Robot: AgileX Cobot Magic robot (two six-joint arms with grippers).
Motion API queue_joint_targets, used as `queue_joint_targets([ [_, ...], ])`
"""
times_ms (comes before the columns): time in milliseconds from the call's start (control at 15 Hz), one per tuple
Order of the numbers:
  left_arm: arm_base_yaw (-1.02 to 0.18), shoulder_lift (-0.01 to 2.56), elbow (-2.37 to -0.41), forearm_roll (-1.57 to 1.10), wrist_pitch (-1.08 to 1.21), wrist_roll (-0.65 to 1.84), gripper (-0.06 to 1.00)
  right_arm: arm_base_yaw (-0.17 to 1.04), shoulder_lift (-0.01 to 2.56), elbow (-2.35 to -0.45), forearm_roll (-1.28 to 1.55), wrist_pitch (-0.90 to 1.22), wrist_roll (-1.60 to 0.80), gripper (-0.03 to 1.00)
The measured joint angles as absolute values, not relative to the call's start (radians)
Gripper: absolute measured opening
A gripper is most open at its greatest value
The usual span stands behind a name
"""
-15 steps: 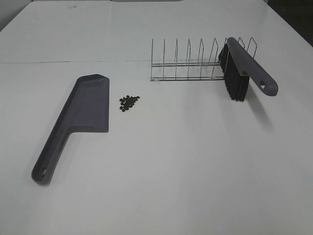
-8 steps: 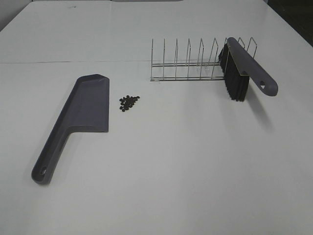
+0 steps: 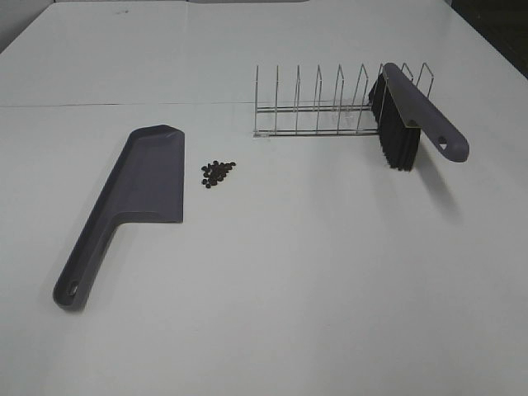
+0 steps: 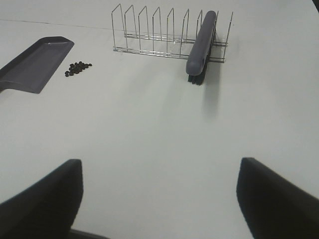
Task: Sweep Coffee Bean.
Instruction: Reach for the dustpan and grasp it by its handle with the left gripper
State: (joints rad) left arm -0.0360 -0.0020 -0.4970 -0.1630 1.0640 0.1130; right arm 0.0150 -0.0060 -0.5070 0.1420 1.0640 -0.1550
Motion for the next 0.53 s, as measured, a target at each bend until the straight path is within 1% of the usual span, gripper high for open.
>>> queue_joint_targets([
  [533,-0.036,-0.002,-0.497,-0.163,1.064,0.113,0.69,0.015,-0.006,-0.507,0.142,1.064,-0.155,0.71],
])
